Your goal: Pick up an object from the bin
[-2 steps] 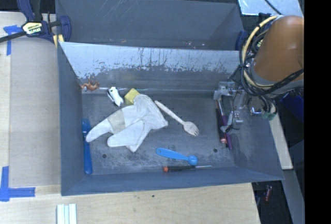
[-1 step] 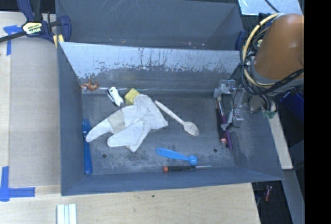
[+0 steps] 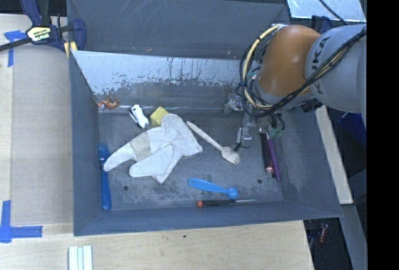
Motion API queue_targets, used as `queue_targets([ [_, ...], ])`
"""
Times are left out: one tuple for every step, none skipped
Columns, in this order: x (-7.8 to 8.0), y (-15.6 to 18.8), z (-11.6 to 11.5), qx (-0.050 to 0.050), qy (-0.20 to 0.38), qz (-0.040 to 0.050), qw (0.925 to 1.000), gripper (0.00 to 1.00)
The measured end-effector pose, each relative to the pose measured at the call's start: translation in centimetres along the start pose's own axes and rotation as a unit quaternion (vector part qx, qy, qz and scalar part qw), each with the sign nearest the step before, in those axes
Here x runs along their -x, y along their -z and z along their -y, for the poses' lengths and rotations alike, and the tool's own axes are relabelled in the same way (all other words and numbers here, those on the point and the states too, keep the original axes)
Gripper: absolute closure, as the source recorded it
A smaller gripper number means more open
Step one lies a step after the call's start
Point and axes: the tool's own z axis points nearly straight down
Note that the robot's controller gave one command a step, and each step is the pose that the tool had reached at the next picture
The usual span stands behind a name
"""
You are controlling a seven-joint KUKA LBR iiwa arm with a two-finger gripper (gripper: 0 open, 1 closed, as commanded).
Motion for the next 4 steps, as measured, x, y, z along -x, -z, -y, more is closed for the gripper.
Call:
queue_targets([
  [-0.8, 6.8, -0.5, -0.003, -0.005, 0.0070, 1.0000, 0.00],
  [-1.1, 3.2, -6.2, -0.001, -0.009, 0.0001, 1.0000, 0.00],
  [-1.0, 0.2, -5.6, -0.003, -0.105, 0.0076, 0.9945, 0.00],
  [-2.9, 0.4, -5.6, -0.001, -0.060, 0.0041, 0.9982, 1.00],
])
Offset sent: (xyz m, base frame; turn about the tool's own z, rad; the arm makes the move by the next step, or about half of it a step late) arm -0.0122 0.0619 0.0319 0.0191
